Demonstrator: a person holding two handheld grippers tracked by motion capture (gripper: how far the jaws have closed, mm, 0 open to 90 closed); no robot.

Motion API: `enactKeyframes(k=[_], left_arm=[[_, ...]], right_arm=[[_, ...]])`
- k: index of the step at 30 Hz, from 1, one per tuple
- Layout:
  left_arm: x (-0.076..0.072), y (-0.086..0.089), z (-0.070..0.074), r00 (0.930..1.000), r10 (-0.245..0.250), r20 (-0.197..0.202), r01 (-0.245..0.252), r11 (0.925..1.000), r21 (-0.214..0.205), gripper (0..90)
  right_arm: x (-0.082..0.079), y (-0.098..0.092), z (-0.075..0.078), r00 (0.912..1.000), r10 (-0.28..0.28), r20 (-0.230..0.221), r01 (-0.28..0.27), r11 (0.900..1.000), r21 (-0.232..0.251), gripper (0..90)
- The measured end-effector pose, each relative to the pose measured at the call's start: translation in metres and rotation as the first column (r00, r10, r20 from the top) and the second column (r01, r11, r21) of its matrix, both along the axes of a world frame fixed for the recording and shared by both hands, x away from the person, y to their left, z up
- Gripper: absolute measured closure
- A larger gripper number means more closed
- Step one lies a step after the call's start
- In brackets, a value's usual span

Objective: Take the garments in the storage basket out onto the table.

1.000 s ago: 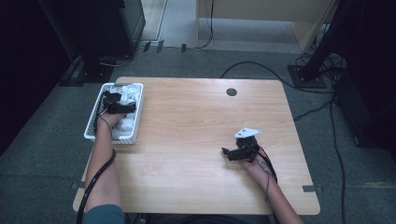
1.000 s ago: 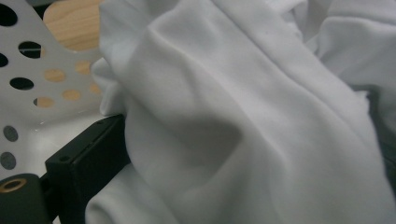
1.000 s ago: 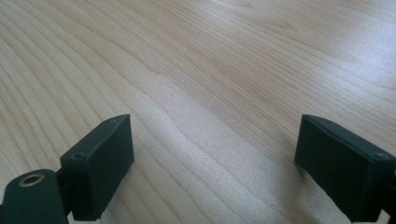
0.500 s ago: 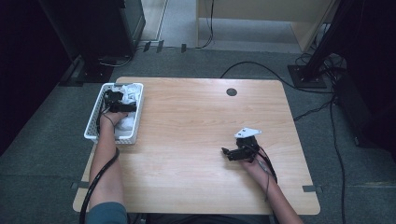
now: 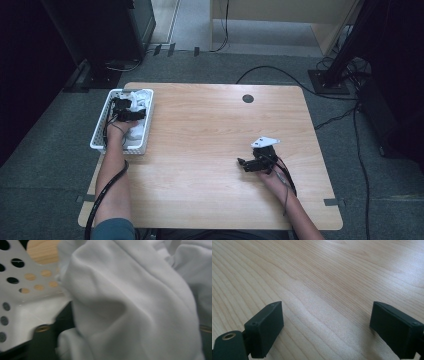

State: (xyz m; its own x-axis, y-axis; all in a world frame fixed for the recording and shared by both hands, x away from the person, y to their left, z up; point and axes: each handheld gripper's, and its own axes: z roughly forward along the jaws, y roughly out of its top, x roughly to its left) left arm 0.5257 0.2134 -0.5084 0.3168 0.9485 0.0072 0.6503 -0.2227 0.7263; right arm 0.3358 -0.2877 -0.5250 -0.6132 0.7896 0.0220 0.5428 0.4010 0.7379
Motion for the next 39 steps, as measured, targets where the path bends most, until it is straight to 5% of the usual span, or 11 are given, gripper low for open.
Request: enactKeyframes(k=[2,9,28,39], left_arm=[[-0.001,-0.002,0.001,0.9999,-0.011,0.0,0.011,0.9999,0.001,51.5],[-0.002,-0.003,0.004,0.9998,-0.005,-0.02,0.005,0.9998,-0.02,66.3],[-0.009,-0.001,0.019,0.9996,0.022,-0.017,-0.023,0.9986,-0.048,67.2],[-0.014,0.006,0.027,0.9952,0.09,-0.037,-0.094,0.9864,-0.135,66.4]], right_arm=[[0.0,0.0,0.0,1.0,0.0,0.0,0.0,1.0,0.0,12.0],[0.0,0.0,0.0,1.0,0.0,0.0,0.0,1.0,0.0,11.9],[0.0,0.0,0.0,1.0,0.0,0.0,0.0,1.0,0.0,12.0],[0.0,0.0,0.0,1.0,0.0,0.0,0.0,1.0,0.0,11.9]])
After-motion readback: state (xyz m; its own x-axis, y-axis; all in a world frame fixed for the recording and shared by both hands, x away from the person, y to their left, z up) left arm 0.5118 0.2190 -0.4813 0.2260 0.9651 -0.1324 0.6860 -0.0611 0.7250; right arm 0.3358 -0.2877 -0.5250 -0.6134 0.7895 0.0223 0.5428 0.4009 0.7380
